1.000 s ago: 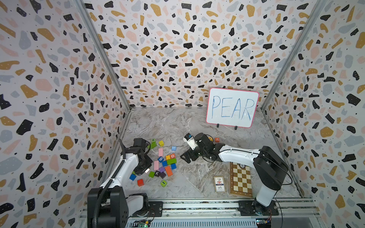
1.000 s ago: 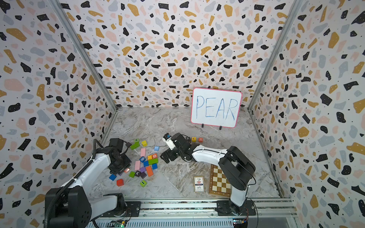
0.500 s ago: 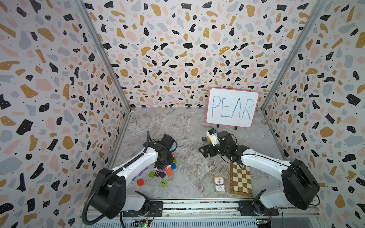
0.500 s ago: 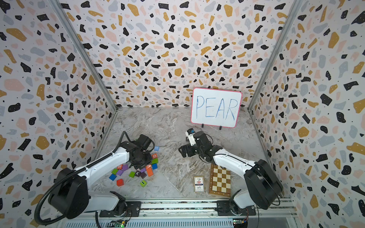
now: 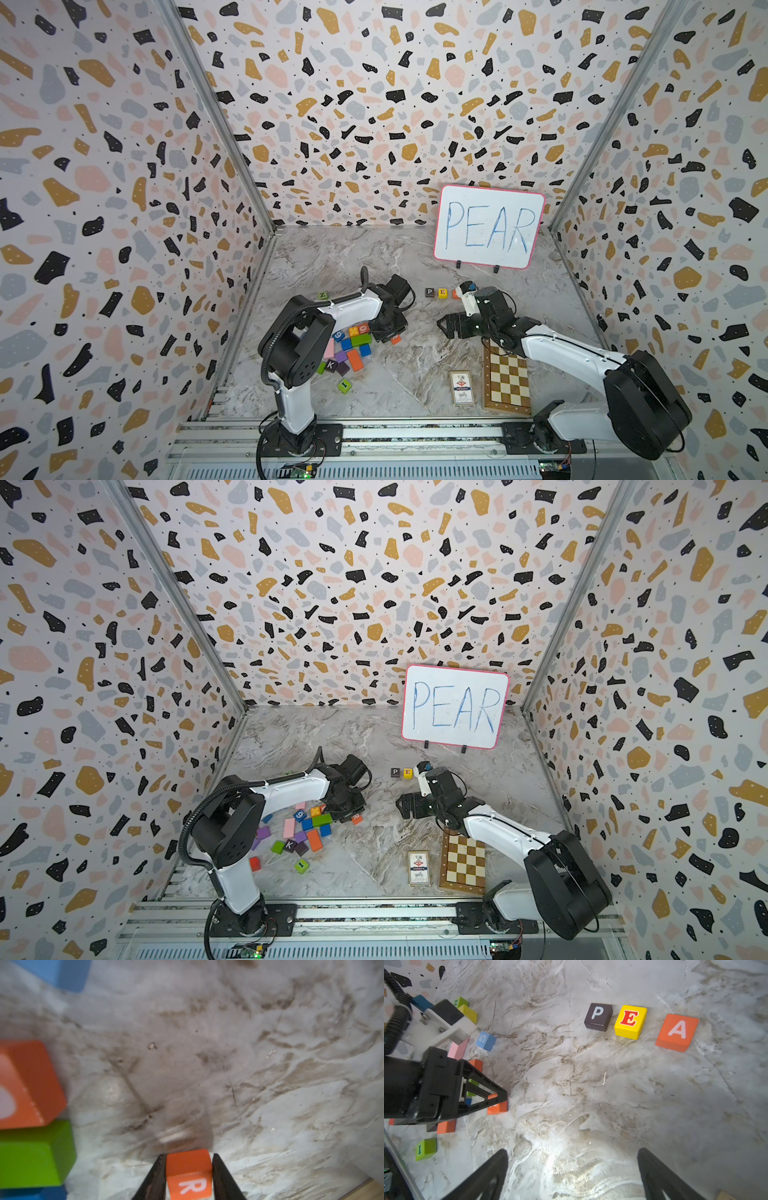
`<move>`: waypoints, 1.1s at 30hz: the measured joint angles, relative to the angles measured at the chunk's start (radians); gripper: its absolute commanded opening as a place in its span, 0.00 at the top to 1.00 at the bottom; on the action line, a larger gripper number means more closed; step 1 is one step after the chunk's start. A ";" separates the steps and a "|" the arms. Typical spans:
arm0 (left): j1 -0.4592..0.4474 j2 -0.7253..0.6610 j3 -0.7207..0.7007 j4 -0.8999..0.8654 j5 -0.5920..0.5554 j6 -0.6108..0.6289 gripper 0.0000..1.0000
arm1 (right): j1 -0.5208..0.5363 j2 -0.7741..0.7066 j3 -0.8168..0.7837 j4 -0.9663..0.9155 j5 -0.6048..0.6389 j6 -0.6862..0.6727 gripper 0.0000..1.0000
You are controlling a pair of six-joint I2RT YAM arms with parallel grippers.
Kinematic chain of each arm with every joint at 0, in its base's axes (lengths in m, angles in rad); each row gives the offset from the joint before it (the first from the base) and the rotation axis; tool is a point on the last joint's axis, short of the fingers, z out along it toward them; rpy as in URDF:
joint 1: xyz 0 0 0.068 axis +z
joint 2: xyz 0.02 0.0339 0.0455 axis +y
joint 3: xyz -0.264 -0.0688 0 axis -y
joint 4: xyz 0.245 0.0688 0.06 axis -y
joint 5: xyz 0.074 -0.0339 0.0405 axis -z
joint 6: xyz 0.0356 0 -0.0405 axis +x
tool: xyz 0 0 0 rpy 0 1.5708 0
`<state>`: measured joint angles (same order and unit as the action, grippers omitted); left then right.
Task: Spell the uppercase word “pear” with letter blocks
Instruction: Place the letter block at the center of the board.
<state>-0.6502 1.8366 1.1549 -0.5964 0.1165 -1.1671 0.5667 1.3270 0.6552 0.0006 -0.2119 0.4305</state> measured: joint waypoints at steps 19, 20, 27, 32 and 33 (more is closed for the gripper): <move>-0.055 -0.058 -0.071 0.111 0.101 0.004 0.30 | 0.000 0.000 -0.002 0.000 -0.005 0.003 0.01; -0.056 -0.058 -0.069 0.111 0.104 0.004 0.30 | 0.000 0.000 -0.002 0.000 -0.005 0.003 0.01; -0.057 -0.014 -0.006 0.124 0.111 0.012 0.30 | -0.003 -0.012 -0.021 -0.002 0.003 0.003 0.01; -0.058 -0.013 0.015 0.131 0.108 0.033 0.29 | -0.005 -0.013 -0.020 -0.020 0.025 0.024 0.07; -0.058 -0.026 0.011 0.127 0.102 0.039 0.28 | -0.002 -0.013 -0.019 -0.028 0.029 0.035 0.08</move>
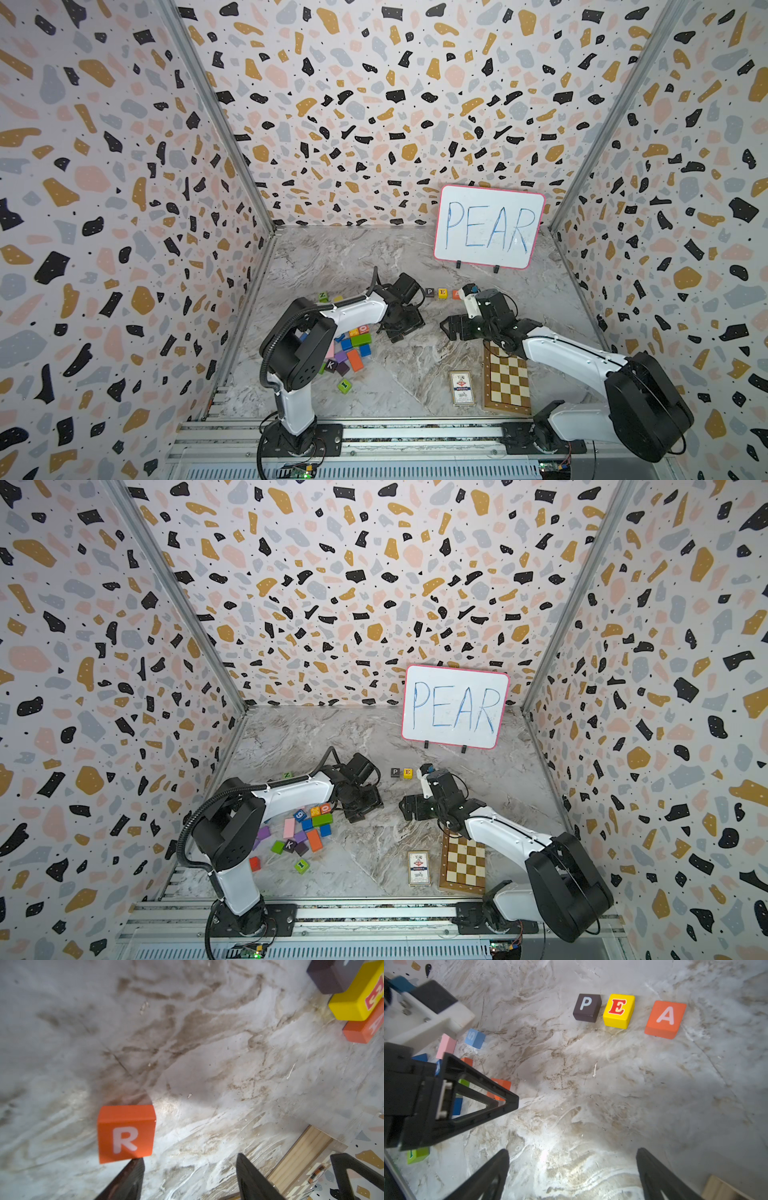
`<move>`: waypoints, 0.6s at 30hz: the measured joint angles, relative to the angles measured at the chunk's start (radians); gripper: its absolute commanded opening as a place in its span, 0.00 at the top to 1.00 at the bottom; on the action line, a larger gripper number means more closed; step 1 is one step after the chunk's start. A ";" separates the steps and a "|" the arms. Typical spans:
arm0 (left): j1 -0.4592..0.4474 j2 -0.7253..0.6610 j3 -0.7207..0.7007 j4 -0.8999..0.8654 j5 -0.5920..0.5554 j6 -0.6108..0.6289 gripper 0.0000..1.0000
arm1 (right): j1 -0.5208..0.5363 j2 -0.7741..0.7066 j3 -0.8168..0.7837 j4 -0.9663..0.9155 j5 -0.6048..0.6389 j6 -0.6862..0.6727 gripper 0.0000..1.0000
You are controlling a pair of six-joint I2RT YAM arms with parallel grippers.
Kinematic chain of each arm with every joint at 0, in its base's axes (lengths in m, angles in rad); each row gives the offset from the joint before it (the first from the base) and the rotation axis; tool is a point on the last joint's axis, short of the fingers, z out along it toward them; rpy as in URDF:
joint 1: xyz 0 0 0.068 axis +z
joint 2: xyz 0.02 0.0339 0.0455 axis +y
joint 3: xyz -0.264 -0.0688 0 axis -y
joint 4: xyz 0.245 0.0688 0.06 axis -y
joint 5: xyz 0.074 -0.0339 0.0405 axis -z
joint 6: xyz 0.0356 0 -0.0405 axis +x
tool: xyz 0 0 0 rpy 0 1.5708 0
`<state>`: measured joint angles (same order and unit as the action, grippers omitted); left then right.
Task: Spell the uppercase word “pear” with letter blocks
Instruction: Place the letter block at the center of the board, then pick up the letter block from the center of the board.
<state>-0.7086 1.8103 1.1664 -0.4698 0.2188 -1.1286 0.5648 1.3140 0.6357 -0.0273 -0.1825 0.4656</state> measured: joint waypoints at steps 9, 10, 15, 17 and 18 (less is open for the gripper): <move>0.114 -0.370 -0.133 -0.126 -0.091 0.085 0.21 | 0.262 0.143 0.171 -0.104 0.251 0.183 0.21; 0.158 -0.401 -0.154 -0.138 -0.093 0.101 0.20 | 0.296 0.190 0.217 -0.116 0.281 0.203 0.22; 0.325 -0.445 -0.227 -0.208 -0.089 0.177 0.15 | 0.411 0.418 0.436 -0.169 0.374 0.275 0.24; 0.354 -0.446 -0.246 -0.223 -0.076 0.212 0.14 | 0.433 0.486 0.496 -0.188 0.392 0.287 0.25; 0.364 -0.446 -0.253 -0.227 -0.068 0.225 0.13 | 0.439 0.515 0.521 -0.198 0.399 0.291 0.25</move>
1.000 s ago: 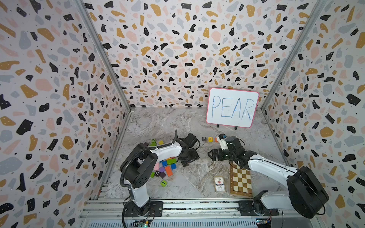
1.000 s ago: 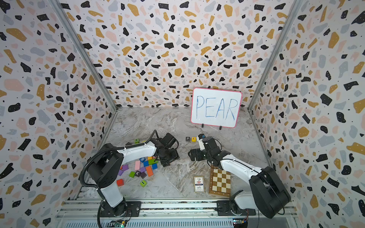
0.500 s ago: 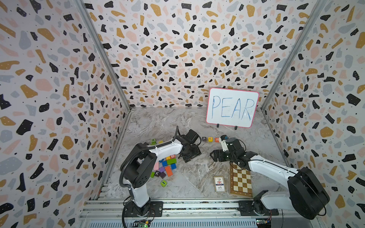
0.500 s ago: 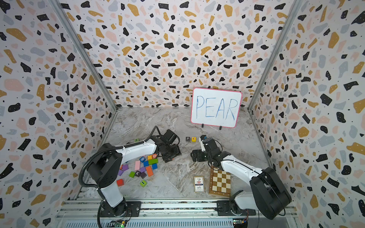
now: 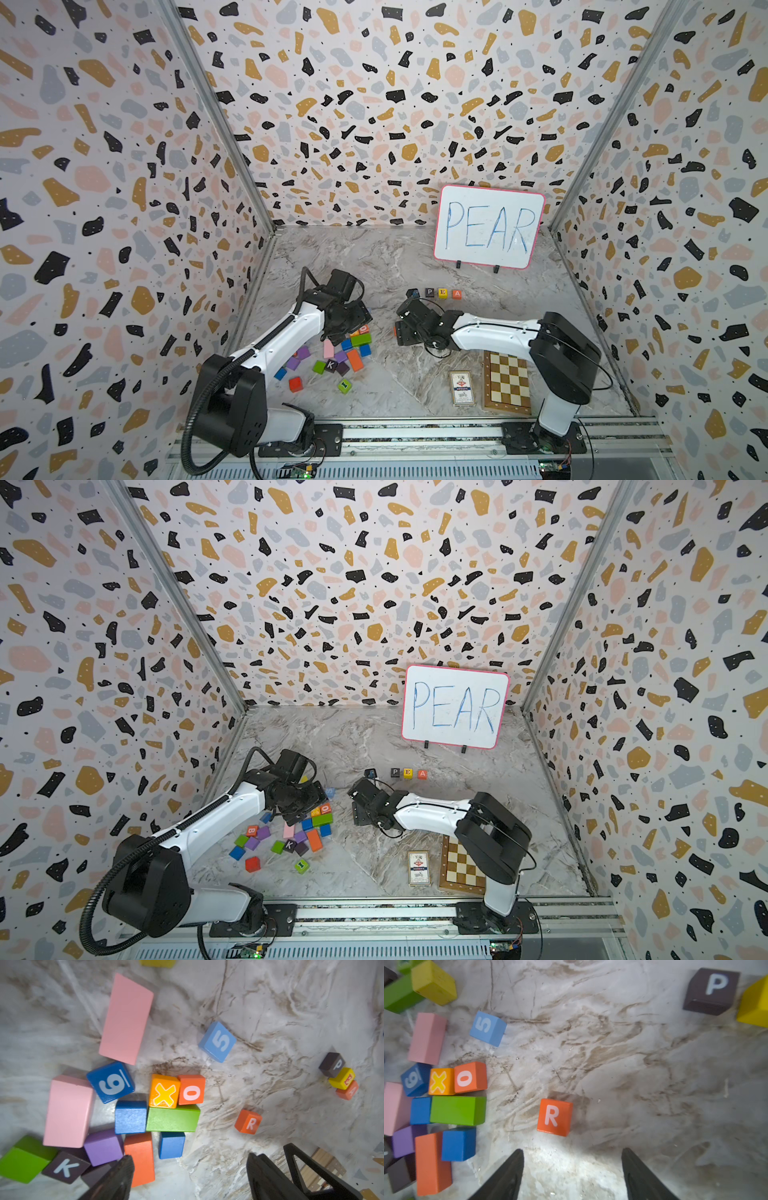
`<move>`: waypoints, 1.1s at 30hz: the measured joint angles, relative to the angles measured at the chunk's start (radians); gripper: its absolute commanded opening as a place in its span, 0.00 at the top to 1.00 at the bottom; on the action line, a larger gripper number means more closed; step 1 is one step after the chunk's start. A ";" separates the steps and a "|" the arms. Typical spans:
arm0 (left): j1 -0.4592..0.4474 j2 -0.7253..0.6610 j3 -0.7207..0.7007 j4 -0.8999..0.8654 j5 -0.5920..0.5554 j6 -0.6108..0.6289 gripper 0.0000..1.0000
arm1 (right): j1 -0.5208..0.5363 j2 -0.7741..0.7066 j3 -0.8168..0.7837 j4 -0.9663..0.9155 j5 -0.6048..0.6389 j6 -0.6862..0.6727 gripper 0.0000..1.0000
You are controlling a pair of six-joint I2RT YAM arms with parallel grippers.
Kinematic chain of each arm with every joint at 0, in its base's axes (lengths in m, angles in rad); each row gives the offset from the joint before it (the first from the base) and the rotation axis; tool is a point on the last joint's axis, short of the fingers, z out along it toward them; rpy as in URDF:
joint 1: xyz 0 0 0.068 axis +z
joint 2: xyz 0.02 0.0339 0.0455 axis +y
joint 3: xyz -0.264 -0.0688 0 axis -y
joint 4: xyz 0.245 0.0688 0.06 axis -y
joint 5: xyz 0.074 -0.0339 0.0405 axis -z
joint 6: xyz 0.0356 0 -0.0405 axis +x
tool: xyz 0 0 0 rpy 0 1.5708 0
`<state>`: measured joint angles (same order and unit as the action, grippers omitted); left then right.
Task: Spell the uppercase word “pear” with letter blocks
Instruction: Pick up the letter block from the center of the board.
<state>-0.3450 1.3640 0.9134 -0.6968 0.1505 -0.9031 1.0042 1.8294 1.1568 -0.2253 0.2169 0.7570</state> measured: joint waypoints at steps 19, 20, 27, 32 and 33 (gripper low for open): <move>0.077 -0.031 -0.054 -0.005 0.059 0.085 0.10 | 0.004 0.190 0.173 -0.078 0.050 0.005 0.52; 0.079 -0.031 -0.054 -0.005 0.060 0.086 0.10 | 0.004 0.190 0.173 -0.078 0.050 0.003 0.54; 0.082 -0.031 -0.054 -0.005 0.066 0.100 0.05 | 0.004 0.190 0.173 -0.079 0.050 -0.001 0.62; 0.082 -0.031 -0.053 -0.008 0.077 0.126 0.01 | -0.002 0.177 0.167 -0.082 0.051 -0.014 0.64; 0.082 -0.031 -0.052 -0.008 0.079 0.132 0.01 | -0.006 0.165 0.158 -0.082 0.051 -0.018 0.65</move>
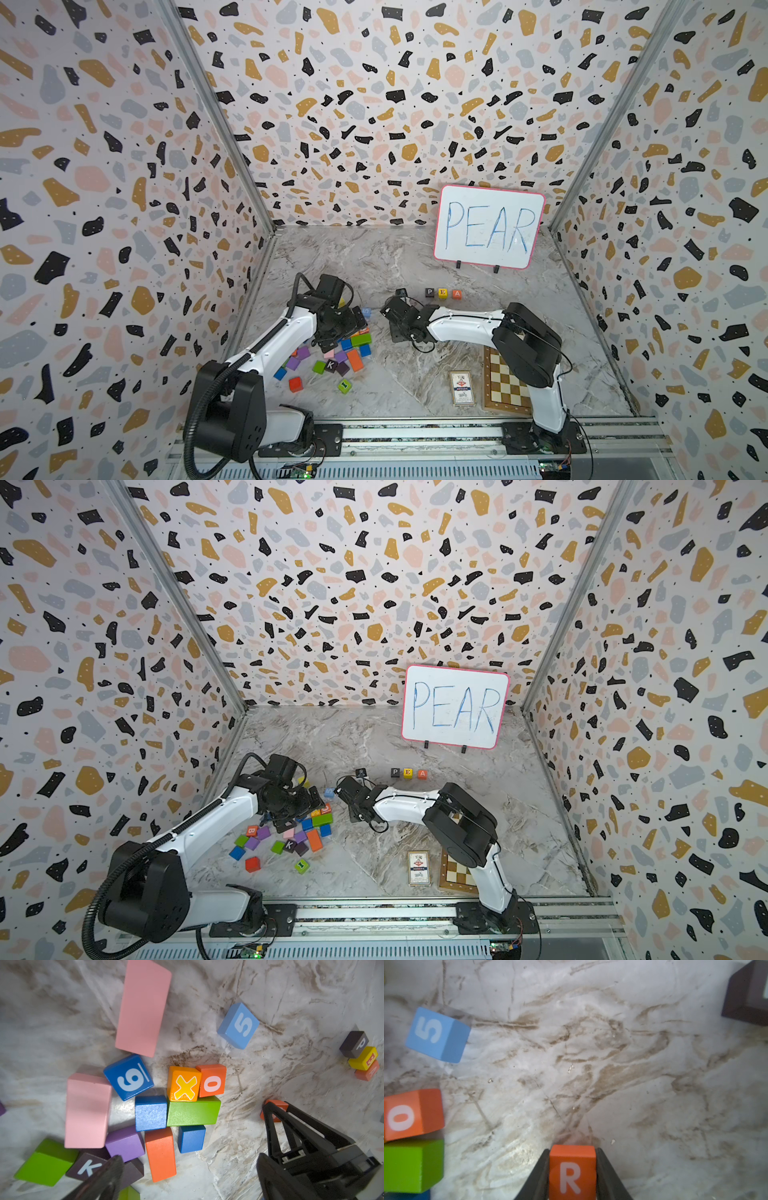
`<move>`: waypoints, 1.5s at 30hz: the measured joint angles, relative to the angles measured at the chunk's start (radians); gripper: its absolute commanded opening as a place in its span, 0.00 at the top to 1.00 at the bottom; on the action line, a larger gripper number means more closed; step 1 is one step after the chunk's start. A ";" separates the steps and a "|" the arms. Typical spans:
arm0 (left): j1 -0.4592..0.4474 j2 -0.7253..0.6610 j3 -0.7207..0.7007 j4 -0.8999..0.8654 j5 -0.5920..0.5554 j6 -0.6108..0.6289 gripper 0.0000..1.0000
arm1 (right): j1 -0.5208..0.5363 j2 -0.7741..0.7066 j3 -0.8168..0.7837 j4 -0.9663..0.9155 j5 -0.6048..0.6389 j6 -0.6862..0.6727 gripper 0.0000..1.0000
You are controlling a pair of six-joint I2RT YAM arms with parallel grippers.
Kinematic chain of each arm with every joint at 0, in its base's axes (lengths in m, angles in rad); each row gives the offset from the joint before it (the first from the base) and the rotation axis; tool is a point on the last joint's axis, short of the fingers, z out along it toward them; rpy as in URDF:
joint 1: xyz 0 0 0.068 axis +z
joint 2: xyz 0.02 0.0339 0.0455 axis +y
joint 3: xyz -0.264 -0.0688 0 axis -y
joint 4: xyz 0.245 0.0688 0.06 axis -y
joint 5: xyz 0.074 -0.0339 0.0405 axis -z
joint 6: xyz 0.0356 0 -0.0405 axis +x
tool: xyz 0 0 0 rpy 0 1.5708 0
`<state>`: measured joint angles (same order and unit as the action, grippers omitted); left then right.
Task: Spell the uppercase word “pear” with letter blocks
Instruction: Pick up the letter block from the center of the board, then place the letter block at the center of the board.
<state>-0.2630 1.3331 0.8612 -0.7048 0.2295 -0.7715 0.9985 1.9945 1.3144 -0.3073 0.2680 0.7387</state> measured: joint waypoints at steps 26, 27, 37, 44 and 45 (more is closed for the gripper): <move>-0.159 0.225 0.235 0.112 0.078 0.057 0.01 | -0.663 -0.171 -0.275 0.158 -0.179 -0.312 0.69; -0.159 0.226 0.235 0.113 0.079 0.058 0.01 | -0.666 -0.166 -0.266 0.160 -0.185 -0.317 0.69; -0.159 0.227 0.235 0.122 0.083 0.066 0.01 | -0.672 -0.089 -0.176 0.176 -0.216 -0.348 0.67; -0.159 0.227 0.235 0.123 0.084 0.072 0.01 | -0.672 -0.089 -0.172 0.161 -0.216 -0.366 0.66; -0.159 0.227 0.235 0.123 0.084 0.072 0.01 | -0.672 -0.089 -0.172 0.160 -0.215 -0.367 0.66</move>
<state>-0.4221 1.5604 1.0966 -0.5819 0.3138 -0.6991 0.3264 1.9060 1.1419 -0.1471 0.0528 0.3721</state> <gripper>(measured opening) 0.991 0.343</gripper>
